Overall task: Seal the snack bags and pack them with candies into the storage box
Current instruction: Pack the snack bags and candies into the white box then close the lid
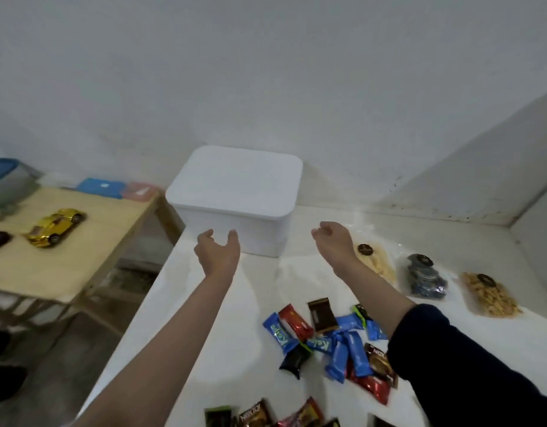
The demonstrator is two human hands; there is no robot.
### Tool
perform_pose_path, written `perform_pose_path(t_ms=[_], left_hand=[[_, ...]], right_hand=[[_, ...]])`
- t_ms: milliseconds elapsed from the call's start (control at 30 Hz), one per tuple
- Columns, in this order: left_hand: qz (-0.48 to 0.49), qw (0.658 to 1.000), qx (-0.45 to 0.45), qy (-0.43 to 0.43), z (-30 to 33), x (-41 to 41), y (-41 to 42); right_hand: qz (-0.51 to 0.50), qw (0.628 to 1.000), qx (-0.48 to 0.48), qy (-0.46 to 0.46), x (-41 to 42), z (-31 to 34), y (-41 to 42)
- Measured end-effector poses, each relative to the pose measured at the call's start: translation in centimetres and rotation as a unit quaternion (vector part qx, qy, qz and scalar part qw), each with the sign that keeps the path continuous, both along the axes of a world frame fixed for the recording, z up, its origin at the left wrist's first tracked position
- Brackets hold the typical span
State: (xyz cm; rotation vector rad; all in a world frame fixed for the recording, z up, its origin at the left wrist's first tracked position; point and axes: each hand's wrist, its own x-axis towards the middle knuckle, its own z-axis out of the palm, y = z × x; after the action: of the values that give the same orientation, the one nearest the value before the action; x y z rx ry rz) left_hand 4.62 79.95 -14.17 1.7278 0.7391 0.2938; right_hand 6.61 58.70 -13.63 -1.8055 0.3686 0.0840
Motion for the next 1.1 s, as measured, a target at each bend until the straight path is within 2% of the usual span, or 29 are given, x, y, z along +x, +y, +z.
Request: perform_pose_path(t_ms=[167,233,433,567,800,1000,1100], left_hand=[[0.054,0.996,0.072,0.02,1.0,5.3,8.3],[0.039,0.996,0.079,0.021,1.3,7.3,10.8],[-0.043,0.998,-0.039,0.032,1.2,11.2,14.1],[-0.046,0.995,-0.073,0.051,1.6,12.1,15.1],[-0.028,0.981,-0.19,0.015,1.9,12.1,15.0],[-0.062,0.98,-0.187,0.006,3.3,11.9,15.0],[-0.06,0.98,-0.192,0.008,3.3,11.7,15.3]], right_hand=[[-0.061,0.997,0.018,0.035,4.9,1.0,5.1],[-0.077,0.995,0.032,0.047,6.1,1.3,6.3],[-0.103,0.991,0.029,0.078,7.9,1.9,7.7],[-0.117,0.989,0.012,0.091,8.6,1.9,7.6],[-0.143,0.984,0.028,0.1,9.3,2.2,7.3],[-0.151,0.981,0.041,0.112,9.2,3.0,7.5],[-0.143,0.98,0.079,0.114,8.9,3.2,7.5]])
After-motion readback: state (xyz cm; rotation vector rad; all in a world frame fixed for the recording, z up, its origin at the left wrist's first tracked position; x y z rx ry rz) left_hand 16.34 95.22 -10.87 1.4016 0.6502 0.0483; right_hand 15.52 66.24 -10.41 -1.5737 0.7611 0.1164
